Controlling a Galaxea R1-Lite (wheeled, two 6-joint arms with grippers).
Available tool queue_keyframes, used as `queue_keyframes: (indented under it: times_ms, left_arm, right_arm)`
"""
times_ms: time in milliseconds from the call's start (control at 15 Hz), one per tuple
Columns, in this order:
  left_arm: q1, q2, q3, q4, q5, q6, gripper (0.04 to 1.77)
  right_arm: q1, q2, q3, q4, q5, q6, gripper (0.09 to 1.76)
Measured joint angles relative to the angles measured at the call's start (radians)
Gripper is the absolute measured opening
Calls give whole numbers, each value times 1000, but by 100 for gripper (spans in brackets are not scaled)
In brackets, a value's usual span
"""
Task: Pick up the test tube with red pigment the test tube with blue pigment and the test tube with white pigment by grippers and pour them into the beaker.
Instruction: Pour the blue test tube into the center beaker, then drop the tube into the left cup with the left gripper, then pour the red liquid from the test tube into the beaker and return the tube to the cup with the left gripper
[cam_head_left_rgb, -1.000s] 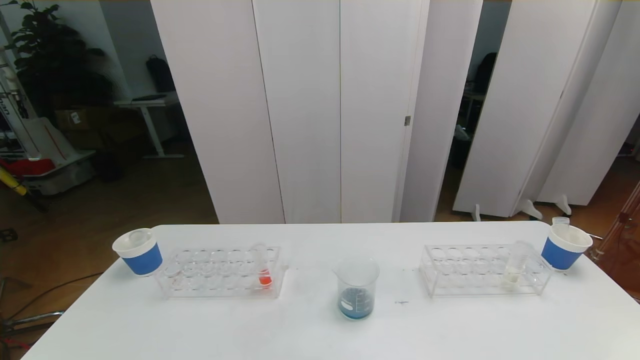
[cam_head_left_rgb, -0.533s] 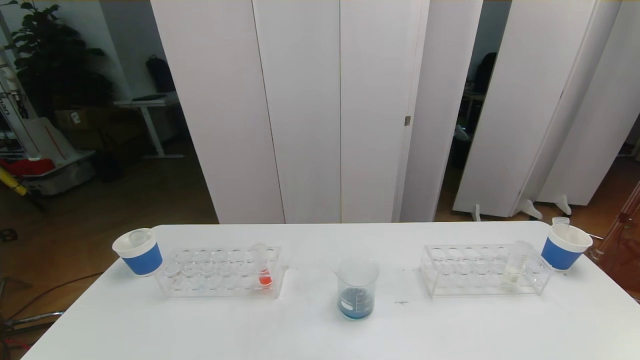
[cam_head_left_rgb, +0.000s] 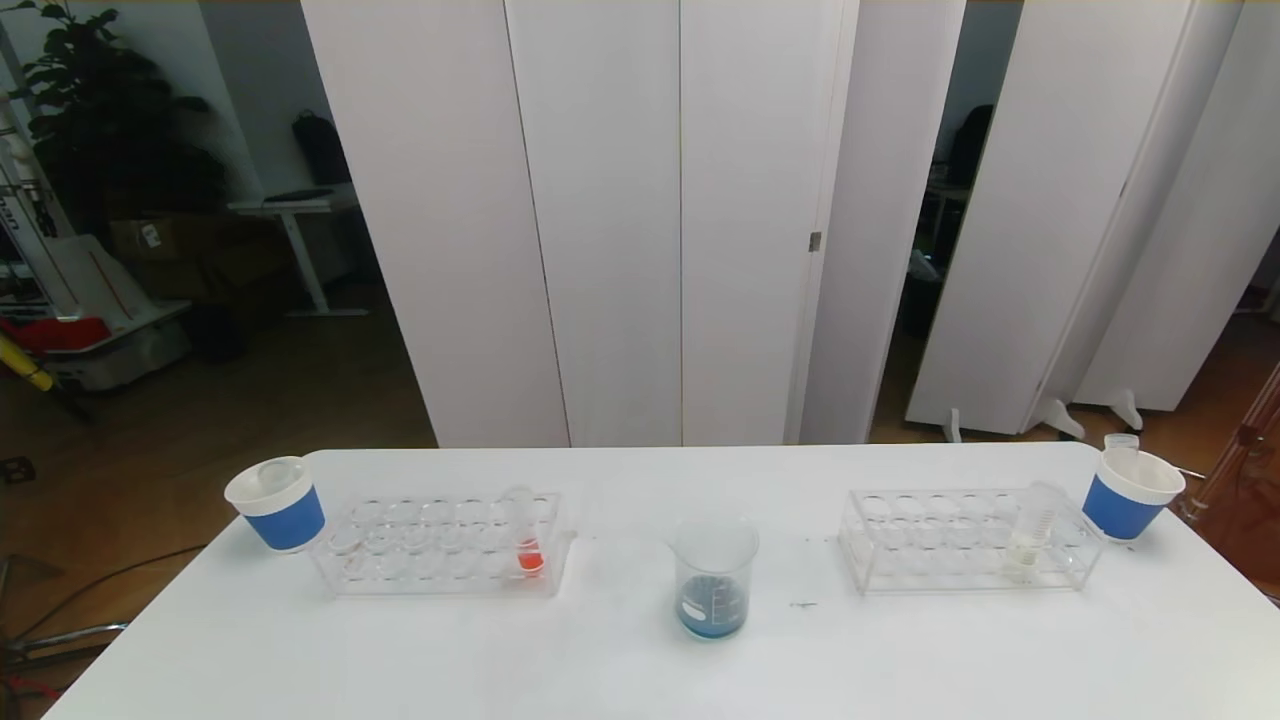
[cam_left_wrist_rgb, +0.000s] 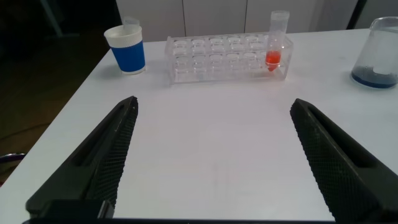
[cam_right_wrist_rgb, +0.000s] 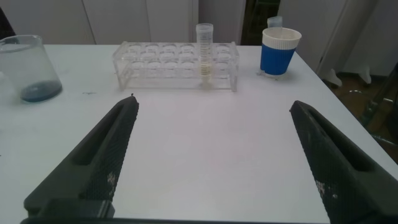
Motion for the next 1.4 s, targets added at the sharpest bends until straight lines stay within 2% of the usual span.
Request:
queue_keyframes:
  times_ms: [1400]
  left_arm:
    - [0,0,0,0,0,0,175]
  right_arm:
    - [0,0,0,0,0,0,175]
